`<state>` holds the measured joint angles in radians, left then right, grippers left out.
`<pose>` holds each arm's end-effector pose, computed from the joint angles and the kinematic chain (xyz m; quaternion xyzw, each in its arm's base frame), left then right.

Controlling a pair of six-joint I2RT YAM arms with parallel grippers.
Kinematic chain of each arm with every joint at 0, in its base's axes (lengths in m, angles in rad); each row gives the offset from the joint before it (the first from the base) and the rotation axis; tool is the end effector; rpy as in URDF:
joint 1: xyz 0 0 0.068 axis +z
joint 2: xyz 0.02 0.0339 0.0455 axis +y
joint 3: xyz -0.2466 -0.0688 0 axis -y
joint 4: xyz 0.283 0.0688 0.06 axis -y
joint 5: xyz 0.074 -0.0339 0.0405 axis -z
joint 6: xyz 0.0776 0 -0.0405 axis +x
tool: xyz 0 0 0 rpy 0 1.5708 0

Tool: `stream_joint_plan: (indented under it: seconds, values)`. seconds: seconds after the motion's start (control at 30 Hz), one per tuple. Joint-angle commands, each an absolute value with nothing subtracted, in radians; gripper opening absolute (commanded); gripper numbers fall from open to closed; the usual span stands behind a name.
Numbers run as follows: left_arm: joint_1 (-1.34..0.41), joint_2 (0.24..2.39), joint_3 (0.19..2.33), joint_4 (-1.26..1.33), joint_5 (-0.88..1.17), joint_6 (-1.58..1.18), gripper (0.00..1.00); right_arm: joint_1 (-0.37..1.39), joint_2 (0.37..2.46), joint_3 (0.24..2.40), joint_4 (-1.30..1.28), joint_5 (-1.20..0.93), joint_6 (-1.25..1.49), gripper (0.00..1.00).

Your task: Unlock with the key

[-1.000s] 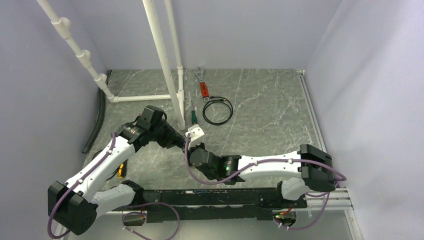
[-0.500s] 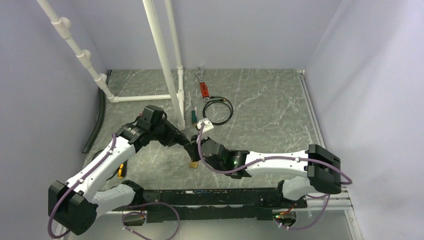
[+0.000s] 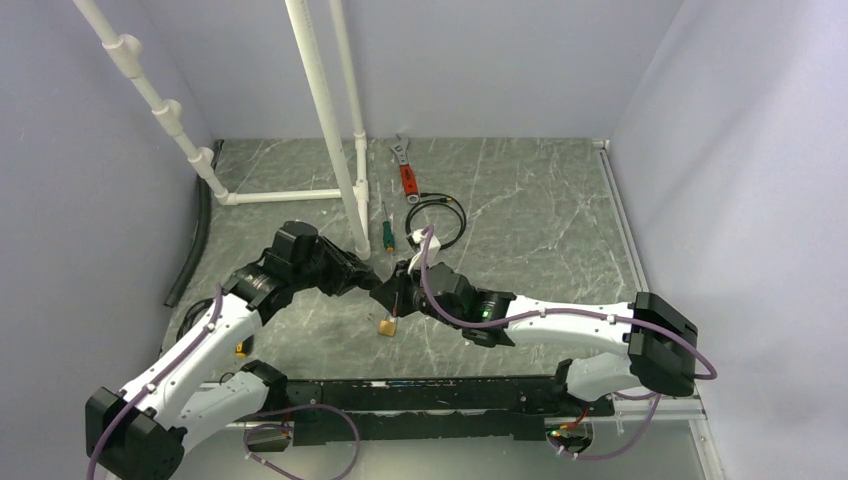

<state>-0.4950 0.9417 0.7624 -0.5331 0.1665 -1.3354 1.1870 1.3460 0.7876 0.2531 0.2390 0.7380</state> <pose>0.2385 -0.1434 0.2231 -0.3381 0.8414 -0.3748 0.1929 0.1591 0.3448 0.2099 -0.1095 0.7963 0.4269 0.4144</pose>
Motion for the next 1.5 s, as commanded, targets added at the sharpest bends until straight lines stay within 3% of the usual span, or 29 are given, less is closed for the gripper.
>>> stream_joint_plan:
  seconds: [0.0,0.07,0.17,0.27,0.5,0.77,1.07,1.47]
  values:
    - [-0.513,0.870,0.763,-0.424,0.263,-1.298,0.00,1.141,1.294,0.794,0.331,0.203,0.828,0.00]
    - [-0.513,0.859,0.762,-0.431,0.248,-1.290,0.00,1.140,1.278,0.784,0.340,0.190,0.822,0.01]
    - [-0.512,0.845,0.765,-0.456,0.216,-1.277,0.00,1.138,1.257,0.768,0.342,0.172,0.811,0.24]
    - [-0.512,0.828,0.759,-0.458,0.195,-1.264,0.00,1.137,1.240,0.753,0.341,0.154,0.803,0.39]
    - [-0.512,0.763,0.732,-0.430,0.162,-1.233,0.00,1.123,1.188,0.690,0.384,0.092,0.801,0.57]
    - [-0.512,0.647,0.686,-0.330,0.189,-1.194,0.00,0.992,1.180,0.618,0.558,-0.221,0.863,0.83]
    - [-0.512,0.553,0.661,-0.221,0.252,-1.149,0.00,0.968,1.277,0.648,0.842,-0.508,0.951,0.84]
    - [-0.512,0.454,0.627,-0.146,0.287,-1.130,0.00,0.968,1.393,0.717,0.925,-0.543,0.995,0.75]
